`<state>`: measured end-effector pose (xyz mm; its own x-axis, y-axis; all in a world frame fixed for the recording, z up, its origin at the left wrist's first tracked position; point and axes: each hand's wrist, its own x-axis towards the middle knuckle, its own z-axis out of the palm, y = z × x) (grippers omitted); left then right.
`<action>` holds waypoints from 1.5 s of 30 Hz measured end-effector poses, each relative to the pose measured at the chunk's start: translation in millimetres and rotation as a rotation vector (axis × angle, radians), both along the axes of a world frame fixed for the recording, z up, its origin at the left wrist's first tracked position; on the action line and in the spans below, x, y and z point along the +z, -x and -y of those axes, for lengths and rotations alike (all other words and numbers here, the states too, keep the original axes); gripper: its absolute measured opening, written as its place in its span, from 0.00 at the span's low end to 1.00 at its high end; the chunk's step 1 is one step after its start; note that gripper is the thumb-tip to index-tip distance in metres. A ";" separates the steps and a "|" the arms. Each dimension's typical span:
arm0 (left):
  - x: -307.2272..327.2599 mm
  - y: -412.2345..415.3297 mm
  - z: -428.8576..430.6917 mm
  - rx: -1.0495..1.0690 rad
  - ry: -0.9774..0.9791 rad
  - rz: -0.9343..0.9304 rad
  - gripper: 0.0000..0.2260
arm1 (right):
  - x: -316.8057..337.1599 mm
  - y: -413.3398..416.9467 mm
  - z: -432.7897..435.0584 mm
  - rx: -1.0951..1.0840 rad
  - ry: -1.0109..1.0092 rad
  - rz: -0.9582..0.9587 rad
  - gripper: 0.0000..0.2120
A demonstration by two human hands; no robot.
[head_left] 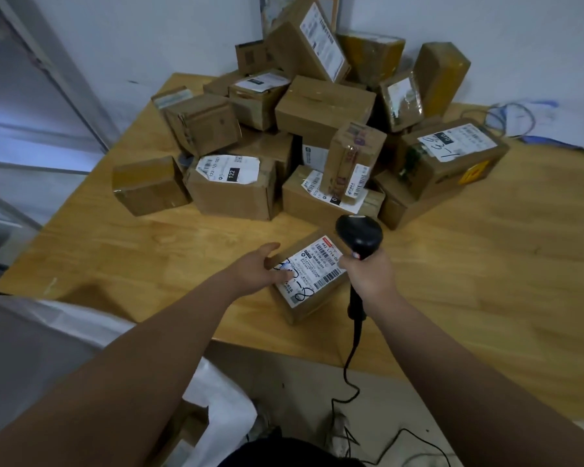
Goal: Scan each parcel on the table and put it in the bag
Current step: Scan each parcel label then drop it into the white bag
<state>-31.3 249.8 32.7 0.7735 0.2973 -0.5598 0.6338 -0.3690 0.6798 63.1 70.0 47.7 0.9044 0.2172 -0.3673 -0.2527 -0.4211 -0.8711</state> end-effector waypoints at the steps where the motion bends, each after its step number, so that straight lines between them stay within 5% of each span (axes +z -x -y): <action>1: 1.5 -3.4 2.4 -0.056 -0.040 -0.025 0.40 | -1.4 3.8 3.5 0.020 0.001 -0.011 0.07; 5: -3.2 -8.4 23.1 -0.152 -0.032 -0.071 0.46 | -4.2 4.5 16.9 0.013 -0.043 0.035 0.10; 11: -9.5 -18.6 23.2 0.093 -0.062 -0.030 0.45 | 3.7 8.3 37.7 0.189 0.082 -0.034 0.15; 16: -13.6 -26.7 11.6 0.189 0.111 -0.008 0.44 | -9.0 22.8 41.5 0.313 0.192 0.020 0.07; 24: -11.4 -27.6 28.2 0.285 0.466 0.083 0.19 | -13.0 24.4 60.5 0.203 0.088 -0.017 0.06; 32: 26.5 -37.1 10.3 0.300 0.211 0.483 0.16 | 16.4 13.7 49.9 0.134 -0.040 0.118 0.09; 45: 25.9 -30.0 -3.5 0.398 0.162 0.570 0.14 | 28.9 20.6 34.3 0.161 0.026 0.023 0.09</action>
